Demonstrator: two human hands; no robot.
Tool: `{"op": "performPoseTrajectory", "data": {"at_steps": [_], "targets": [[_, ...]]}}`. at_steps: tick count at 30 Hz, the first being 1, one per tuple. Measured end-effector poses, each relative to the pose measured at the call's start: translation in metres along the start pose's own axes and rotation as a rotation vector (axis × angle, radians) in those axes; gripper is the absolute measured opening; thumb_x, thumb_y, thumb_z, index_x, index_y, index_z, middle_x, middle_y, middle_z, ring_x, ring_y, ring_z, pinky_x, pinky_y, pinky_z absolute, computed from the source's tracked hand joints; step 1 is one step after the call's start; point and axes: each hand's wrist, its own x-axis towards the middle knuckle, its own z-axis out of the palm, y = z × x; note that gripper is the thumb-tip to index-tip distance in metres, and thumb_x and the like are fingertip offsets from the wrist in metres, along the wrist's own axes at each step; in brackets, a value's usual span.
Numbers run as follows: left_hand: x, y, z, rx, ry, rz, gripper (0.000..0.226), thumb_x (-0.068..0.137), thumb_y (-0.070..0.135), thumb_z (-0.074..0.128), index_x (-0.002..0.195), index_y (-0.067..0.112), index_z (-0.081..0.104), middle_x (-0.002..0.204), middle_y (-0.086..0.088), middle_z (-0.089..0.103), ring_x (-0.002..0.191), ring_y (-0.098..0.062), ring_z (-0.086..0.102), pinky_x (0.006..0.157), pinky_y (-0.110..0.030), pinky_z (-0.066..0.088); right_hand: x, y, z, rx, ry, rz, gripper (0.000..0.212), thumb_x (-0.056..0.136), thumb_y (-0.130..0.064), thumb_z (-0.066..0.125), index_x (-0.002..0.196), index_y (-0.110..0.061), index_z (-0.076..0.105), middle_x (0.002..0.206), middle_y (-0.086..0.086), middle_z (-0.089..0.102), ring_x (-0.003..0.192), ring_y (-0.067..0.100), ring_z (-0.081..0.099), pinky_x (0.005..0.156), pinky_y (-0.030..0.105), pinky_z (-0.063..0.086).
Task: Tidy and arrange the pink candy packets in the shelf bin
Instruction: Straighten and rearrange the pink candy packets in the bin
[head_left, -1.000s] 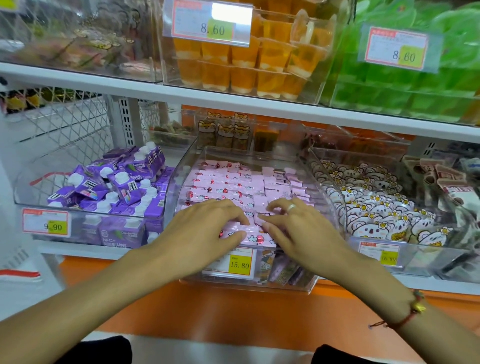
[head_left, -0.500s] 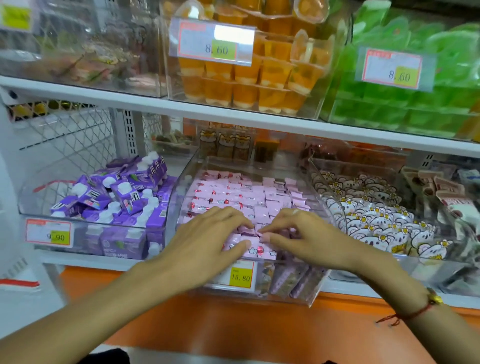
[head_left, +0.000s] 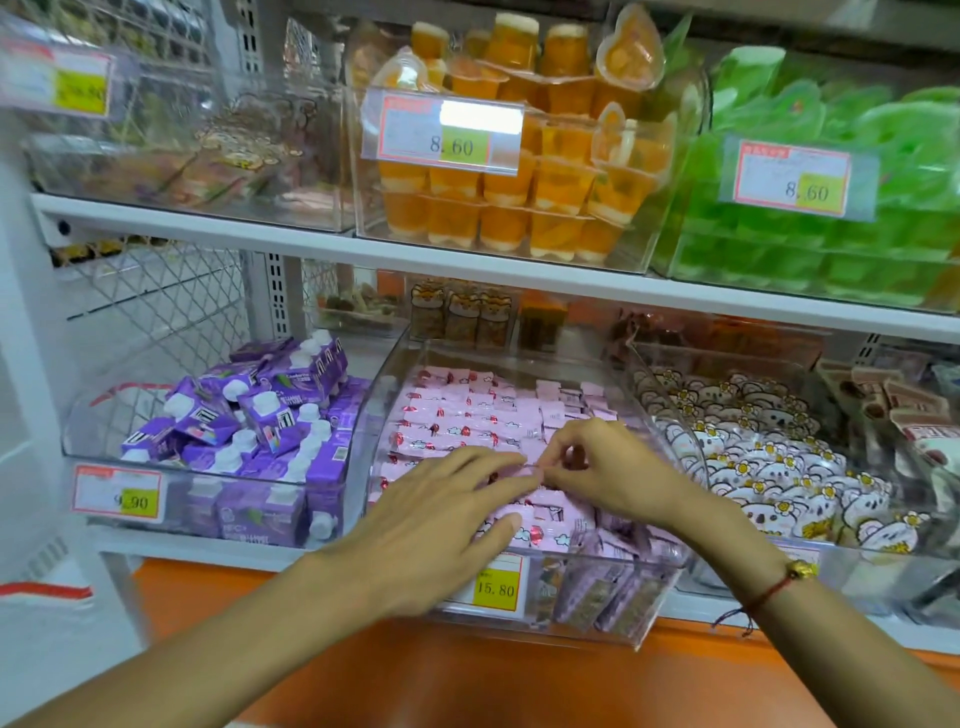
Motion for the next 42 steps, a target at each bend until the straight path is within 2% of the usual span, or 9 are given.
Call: {"op": "performPoseTrajectory", "data": {"at_steps": [10, 16, 18, 21, 26, 30, 33, 37, 42], "targets": [[0.006, 0.003, -0.003, 0.039, -0.021, -0.014, 0.043, 0.099, 0.048, 0.022, 0.138, 0.041, 0.037, 0.142, 0.021, 0.039, 0.133, -0.001, 0.020, 0.108, -0.026, 0.023, -0.015, -0.013, 0.007, 0.173, 0.430, -0.072, 0.012, 0.094, -0.022, 0.055, 0.086, -0.013, 0.059, 0.084, -0.005, 0.061, 0.080, 0.012, 0.058, 0.071, 0.035, 0.048], [0.001, 0.006, -0.005, -0.128, 0.117, -0.066, 0.038, 0.099, 0.045, 0.033, 0.136, 0.043, 0.038, 0.134, 0.025, 0.043, 0.123, 0.003, 0.036, 0.092, -0.018, 0.031, -0.028, -0.030, -0.020, 0.547, 0.898, -0.034, 0.012, 0.094, -0.022, 0.055, 0.084, -0.015, 0.057, 0.080, -0.008, 0.061, 0.072, 0.000, 0.056, 0.066, 0.013, 0.046], [-0.001, 0.006, -0.008, -0.235, 0.262, -0.145, 0.045, 0.095, 0.039, 0.047, 0.135, 0.047, 0.029, 0.125, 0.026, 0.046, 0.101, 0.007, 0.046, 0.075, -0.015, 0.036, -0.032, -0.026, -0.023, 0.885, 0.846, 0.143, 0.013, 0.094, -0.021, 0.055, 0.088, -0.011, 0.059, 0.085, 0.002, 0.066, 0.077, 0.010, 0.062, 0.069, 0.020, 0.052], [-0.001, 0.008, -0.016, -0.351, 0.442, -0.109, 0.070, 0.084, 0.025, 0.068, 0.134, 0.049, 0.027, 0.133, 0.026, 0.039, 0.105, 0.007, 0.047, 0.082, -0.020, 0.043, -0.034, -0.023, -0.016, 1.296, 0.585, 0.397, 0.013, 0.095, -0.014, 0.052, 0.094, -0.003, 0.060, 0.095, 0.012, 0.068, 0.088, 0.018, 0.066, 0.070, 0.020, 0.055], [0.001, 0.015, -0.023, -0.389, 0.566, -0.005, 0.035, 0.081, 0.019, 0.073, 0.111, 0.032, 0.063, 0.113, 0.023, 0.058, 0.110, 0.000, 0.054, 0.088, -0.020, 0.045, -0.036, -0.032, -0.011, 1.539, 0.457, 0.446, 0.012, 0.092, -0.012, 0.057, 0.092, -0.003, 0.064, 0.075, 0.004, 0.070, 0.067, 0.009, 0.068, 0.059, 0.016, 0.055], [0.004, 0.016, -0.025, -0.977, 0.553, -0.300, 0.019, 0.082, 0.028, 0.069, 0.100, 0.033, 0.068, 0.092, 0.019, 0.070, 0.083, -0.003, 0.066, 0.071, -0.017, 0.053, -0.037, -0.028, -0.012, 1.006, 0.518, 0.368, 0.023, 0.092, -0.035, 0.057, 0.104, -0.017, 0.062, 0.104, -0.001, 0.068, 0.093, 0.009, 0.065, 0.083, 0.029, 0.054], [0.007, 0.018, -0.022, -1.325, 0.496, -0.512, 0.015, 0.084, 0.034, 0.065, 0.099, 0.030, 0.068, 0.058, 0.016, 0.065, 0.066, -0.010, 0.071, 0.059, -0.014, 0.053, -0.045, -0.036, -0.015, 0.457, 0.631, -0.002, 0.030, 0.088, -0.044, 0.059, 0.115, -0.031, 0.056, 0.114, -0.014, 0.057, 0.109, -0.001, 0.051, 0.097, 0.026, 0.042], [0.009, 0.021, -0.022, -1.304, 0.508, -0.489, 0.018, 0.088, 0.038, 0.059, 0.093, 0.024, 0.069, 0.050, 0.014, 0.057, 0.061, -0.013, 0.070, 0.057, -0.021, 0.056, -0.047, -0.042, -0.012, -0.207, 0.453, -0.357, 0.051, 0.084, -0.044, 0.061, 0.131, -0.026, 0.052, 0.128, -0.010, 0.051, 0.123, 0.010, 0.038, 0.103, 0.027, 0.026], [0.009, 0.023, -0.023, -1.150, 0.499, -0.346, 0.037, 0.083, 0.054, 0.044, 0.102, 0.028, 0.063, 0.083, 0.016, 0.071, 0.077, -0.004, 0.069, 0.071, -0.028, 0.058, -0.042, -0.039, -0.009, -0.176, 0.497, -0.330, 0.034, 0.089, -0.033, 0.059, 0.122, -0.026, 0.055, 0.111, -0.009, 0.059, 0.103, 0.012, 0.048, 0.081, 0.033, 0.040]]}}
